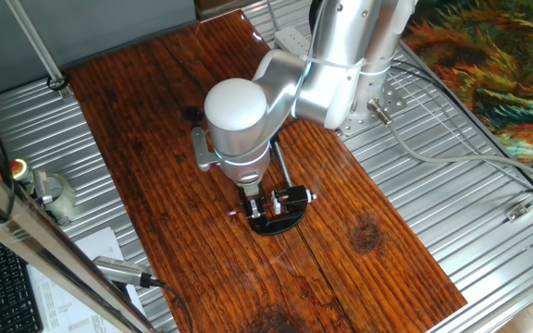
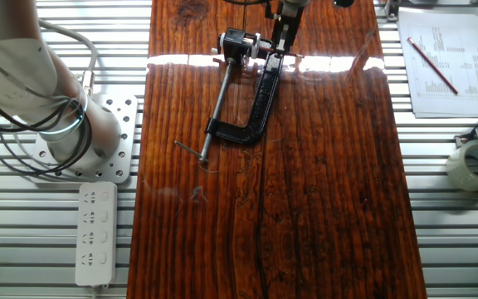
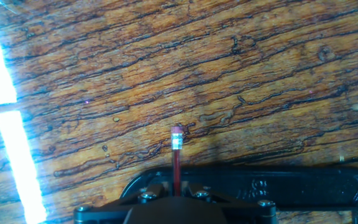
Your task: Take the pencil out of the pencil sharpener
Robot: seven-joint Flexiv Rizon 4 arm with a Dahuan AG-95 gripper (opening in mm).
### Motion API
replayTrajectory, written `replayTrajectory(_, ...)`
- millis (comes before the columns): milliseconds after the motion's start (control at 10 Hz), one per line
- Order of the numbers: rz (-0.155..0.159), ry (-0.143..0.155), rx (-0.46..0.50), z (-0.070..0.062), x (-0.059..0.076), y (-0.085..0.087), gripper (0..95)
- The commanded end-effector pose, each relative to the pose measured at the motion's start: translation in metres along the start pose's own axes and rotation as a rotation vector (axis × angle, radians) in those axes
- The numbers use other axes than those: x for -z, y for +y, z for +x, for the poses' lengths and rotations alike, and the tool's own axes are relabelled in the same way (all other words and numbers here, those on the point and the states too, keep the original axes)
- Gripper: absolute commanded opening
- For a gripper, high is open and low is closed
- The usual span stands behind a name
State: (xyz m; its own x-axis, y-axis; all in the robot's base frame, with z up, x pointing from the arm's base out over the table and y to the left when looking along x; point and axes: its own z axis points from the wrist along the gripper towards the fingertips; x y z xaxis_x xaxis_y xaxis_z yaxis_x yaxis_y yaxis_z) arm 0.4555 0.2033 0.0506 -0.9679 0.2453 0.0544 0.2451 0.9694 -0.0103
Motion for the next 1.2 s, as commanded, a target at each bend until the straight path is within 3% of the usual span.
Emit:
replayTrajectory(100, -0.003, 0.001, 0.002, 0.0001, 0.0005, -0.0001, 0.0)
replayTrajectory(1200, -0.019, 0.006, 0.000, -0.0033, 0.0028, -0.0047, 0.0)
